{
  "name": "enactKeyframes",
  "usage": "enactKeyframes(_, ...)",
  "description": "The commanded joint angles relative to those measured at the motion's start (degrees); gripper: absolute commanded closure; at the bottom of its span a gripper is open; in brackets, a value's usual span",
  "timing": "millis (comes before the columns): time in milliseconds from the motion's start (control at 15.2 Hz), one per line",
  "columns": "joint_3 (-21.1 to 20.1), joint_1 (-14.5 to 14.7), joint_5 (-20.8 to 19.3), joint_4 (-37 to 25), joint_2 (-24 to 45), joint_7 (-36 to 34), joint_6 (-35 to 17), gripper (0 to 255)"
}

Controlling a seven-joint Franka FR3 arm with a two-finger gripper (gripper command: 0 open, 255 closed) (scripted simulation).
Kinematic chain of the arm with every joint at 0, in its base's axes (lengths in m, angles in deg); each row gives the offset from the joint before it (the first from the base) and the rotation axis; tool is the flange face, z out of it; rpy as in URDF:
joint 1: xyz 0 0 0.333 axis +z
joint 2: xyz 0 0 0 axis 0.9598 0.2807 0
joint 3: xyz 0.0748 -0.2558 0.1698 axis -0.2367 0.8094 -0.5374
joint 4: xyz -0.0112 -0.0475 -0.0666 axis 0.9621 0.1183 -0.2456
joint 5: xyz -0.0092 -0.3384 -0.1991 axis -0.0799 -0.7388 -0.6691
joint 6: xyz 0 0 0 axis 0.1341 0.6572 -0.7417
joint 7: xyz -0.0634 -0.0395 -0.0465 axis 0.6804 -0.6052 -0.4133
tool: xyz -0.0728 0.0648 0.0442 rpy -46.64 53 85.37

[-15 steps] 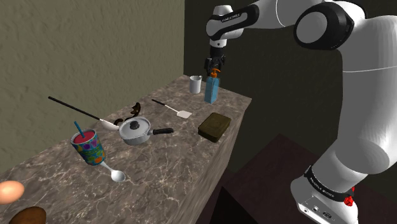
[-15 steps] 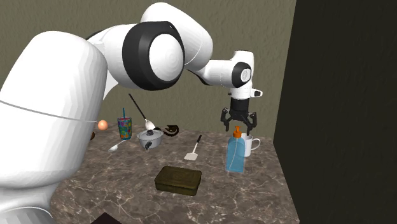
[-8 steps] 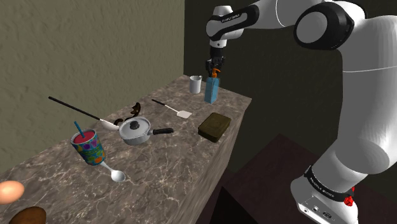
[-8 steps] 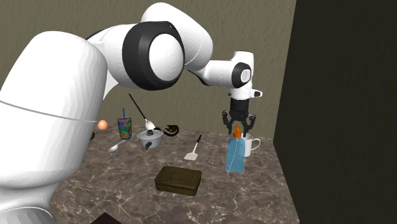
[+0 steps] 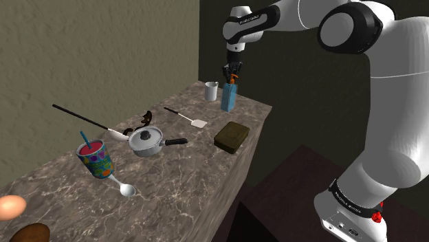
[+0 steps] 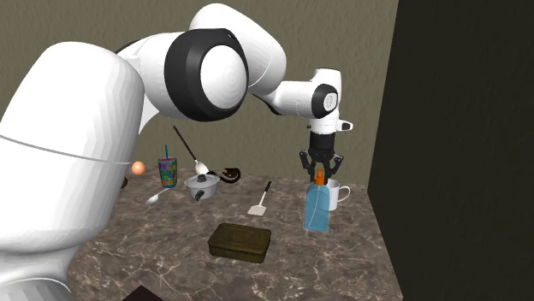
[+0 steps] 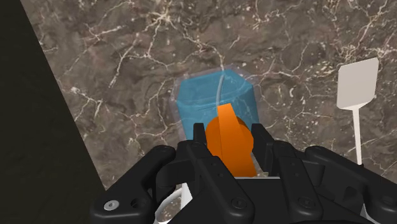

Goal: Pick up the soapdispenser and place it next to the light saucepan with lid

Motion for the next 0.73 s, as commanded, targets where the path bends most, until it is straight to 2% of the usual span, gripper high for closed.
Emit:
enactKeyframes(0, 0.01, -0.01, -0.01, 0.00, 0.02, 0.00, -0.01, 255)
enactKeyframes(660, 0.09, -0.05, -0.14, -5.45, -1.46, -0.04, 6.90, 255)
